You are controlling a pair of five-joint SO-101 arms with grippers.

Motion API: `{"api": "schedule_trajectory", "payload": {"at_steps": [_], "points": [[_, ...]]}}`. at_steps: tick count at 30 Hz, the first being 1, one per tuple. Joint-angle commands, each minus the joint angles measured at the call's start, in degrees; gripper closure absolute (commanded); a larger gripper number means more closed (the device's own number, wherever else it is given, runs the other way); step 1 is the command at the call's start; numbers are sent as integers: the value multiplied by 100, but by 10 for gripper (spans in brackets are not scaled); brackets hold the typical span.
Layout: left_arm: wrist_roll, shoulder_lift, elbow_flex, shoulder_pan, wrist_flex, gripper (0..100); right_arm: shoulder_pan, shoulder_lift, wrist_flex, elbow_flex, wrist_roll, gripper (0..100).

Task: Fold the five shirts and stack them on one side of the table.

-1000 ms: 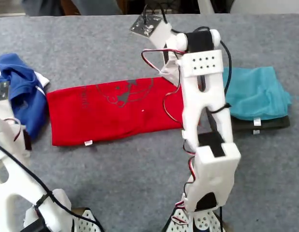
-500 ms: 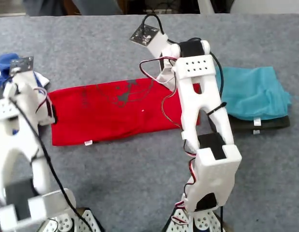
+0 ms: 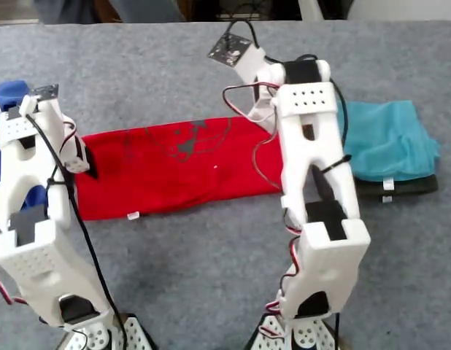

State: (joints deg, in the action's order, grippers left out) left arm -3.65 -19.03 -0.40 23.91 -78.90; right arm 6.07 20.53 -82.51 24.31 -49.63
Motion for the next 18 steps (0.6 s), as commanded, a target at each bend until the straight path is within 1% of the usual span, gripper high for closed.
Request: {"api": "schedule_trajectory", "payload": {"at_steps": [1, 4, 11, 14, 18], "points": [[-53, -114, -295, -4, 0, 784, -176, -330, 79, 259, -123, 983], [-53, -264, -233, 13, 167, 784, -237, -330, 105, 259, -132, 983], [0, -844, -295, 48, 167, 788, -246, -347, 149, 259, -105, 983], [53, -1055, -295, 40, 141, 826, -246, -365, 141, 259, -97, 983], [396, -1160, -295, 22, 158, 877, -246, -374, 123, 259, -97, 983]]}}
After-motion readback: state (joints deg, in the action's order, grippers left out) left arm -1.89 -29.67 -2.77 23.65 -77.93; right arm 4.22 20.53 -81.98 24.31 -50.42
